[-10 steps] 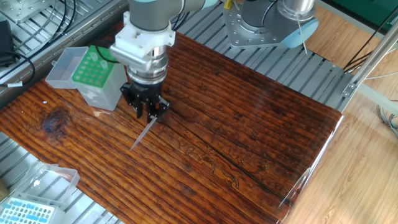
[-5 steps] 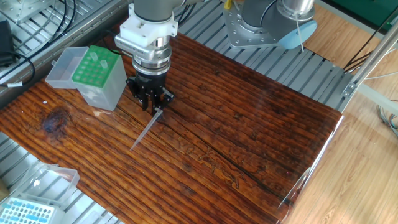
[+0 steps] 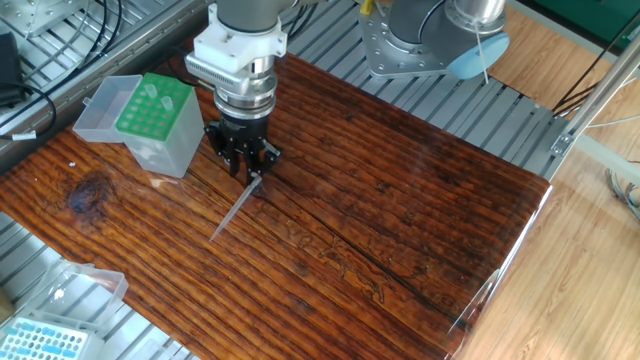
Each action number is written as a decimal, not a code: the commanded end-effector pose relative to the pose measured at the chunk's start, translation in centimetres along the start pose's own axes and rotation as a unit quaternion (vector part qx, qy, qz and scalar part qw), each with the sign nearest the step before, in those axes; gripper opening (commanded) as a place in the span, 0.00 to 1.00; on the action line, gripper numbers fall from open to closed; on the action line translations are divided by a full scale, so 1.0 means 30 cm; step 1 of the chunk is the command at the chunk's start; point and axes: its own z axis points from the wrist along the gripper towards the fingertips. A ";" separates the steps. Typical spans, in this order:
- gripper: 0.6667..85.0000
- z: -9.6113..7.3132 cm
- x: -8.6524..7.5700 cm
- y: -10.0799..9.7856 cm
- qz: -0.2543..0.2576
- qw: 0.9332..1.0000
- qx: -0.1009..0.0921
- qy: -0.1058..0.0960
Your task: Insert a large pipette tip into the holder for large pipette tips
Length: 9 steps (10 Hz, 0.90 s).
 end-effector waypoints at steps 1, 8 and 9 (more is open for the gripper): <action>0.34 -0.005 -0.022 -0.027 0.017 1.000 0.013 -0.013; 0.36 -0.001 0.149 0.016 0.045 0.999 -0.016 -0.020; 0.36 0.011 0.161 0.015 0.043 0.999 -0.015 -0.019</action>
